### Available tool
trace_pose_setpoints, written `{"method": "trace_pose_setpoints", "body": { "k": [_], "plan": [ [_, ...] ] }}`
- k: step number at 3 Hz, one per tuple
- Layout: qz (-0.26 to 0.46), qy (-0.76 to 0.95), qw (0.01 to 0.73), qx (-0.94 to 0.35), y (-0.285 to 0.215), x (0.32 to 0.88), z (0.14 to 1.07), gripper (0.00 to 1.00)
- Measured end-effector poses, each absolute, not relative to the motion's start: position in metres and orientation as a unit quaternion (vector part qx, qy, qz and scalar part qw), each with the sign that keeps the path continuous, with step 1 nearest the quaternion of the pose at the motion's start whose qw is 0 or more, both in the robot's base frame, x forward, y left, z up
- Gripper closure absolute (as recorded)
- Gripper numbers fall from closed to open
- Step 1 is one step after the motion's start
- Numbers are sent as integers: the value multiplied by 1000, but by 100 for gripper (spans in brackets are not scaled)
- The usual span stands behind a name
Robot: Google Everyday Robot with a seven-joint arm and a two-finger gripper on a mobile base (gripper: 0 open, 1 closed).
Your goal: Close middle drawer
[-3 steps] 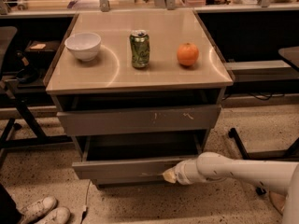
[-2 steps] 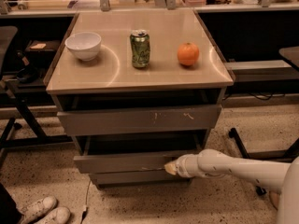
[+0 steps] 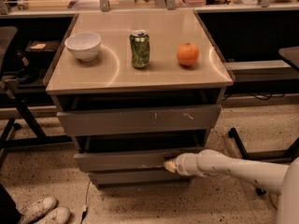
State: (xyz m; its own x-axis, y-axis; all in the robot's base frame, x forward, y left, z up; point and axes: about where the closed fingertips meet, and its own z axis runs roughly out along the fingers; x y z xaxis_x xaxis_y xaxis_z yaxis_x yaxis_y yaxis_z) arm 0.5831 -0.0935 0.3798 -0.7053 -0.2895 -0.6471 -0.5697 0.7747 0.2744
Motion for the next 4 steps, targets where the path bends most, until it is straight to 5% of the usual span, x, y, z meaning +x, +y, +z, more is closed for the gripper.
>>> {"method": "trace_pose_setpoints", "body": {
  "k": [2,4],
  "plan": [
    [228,893,338,-193,-99,622,374,100],
    [231,899,321,-186,-104,605,378,100]
  ]
}}
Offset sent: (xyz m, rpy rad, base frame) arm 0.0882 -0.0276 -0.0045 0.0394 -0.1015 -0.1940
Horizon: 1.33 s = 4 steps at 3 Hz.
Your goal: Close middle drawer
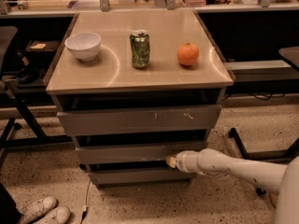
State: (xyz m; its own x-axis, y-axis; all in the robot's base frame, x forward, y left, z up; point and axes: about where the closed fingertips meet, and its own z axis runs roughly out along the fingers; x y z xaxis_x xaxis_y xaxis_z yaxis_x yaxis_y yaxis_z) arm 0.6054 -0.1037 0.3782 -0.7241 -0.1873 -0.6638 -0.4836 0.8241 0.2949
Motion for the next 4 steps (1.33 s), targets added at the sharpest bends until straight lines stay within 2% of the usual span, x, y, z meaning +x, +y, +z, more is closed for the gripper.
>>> {"method": "trace_pose_setpoints", "body": {
  "k": [1,2,3,4],
  "plan": [
    [225,909,310,-163,-123,591,383,100],
    [169,936,306,-40,-190,576,415,100],
    [105,936,330,70,-228,580,466,100],
    [82,928,353,93,-227,583,496,82]
  ]
}}
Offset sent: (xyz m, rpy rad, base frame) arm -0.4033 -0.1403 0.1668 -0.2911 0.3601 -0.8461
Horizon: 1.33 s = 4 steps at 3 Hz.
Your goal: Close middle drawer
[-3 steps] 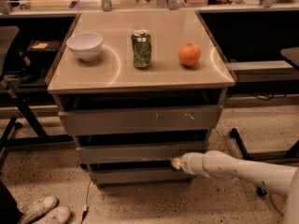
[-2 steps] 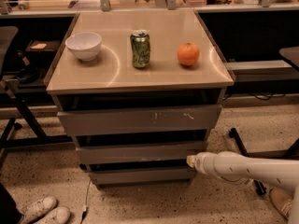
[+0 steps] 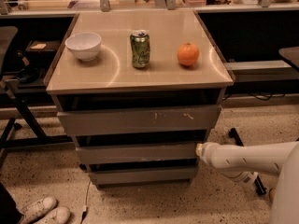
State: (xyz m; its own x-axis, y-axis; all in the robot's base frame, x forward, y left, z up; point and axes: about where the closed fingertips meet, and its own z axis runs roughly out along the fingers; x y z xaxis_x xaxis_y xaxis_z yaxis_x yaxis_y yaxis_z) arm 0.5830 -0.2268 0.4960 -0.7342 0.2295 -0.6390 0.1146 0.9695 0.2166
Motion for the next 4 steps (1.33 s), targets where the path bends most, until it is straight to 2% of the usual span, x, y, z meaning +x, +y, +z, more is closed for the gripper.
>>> {"method": "trace_pose_setpoints", "body": {
  "k": [3,4],
  "plan": [
    [83,928,352,92,-225,583,496,12],
    [83,928,352,92,-225,583,496,0]
  ]
}}
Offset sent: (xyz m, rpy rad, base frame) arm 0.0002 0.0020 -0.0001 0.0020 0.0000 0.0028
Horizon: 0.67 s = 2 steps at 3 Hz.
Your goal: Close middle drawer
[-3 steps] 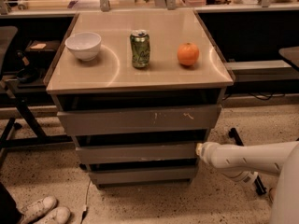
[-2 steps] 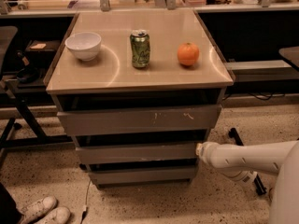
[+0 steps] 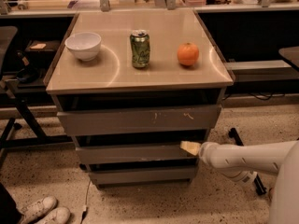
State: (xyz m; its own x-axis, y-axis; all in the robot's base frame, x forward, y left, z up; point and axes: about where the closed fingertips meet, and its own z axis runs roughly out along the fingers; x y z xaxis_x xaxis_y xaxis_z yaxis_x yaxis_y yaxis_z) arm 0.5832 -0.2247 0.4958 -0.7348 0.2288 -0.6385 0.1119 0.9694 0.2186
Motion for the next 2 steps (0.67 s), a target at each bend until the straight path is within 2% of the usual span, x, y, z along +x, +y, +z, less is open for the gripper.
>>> {"method": "trace_pose_setpoints", "body": {
  "k": [1,2],
  "plan": [
    [76,927,349,113,-237,570,499,0],
    [43,913,360,188,-278,536,519,0]
  ]
}}
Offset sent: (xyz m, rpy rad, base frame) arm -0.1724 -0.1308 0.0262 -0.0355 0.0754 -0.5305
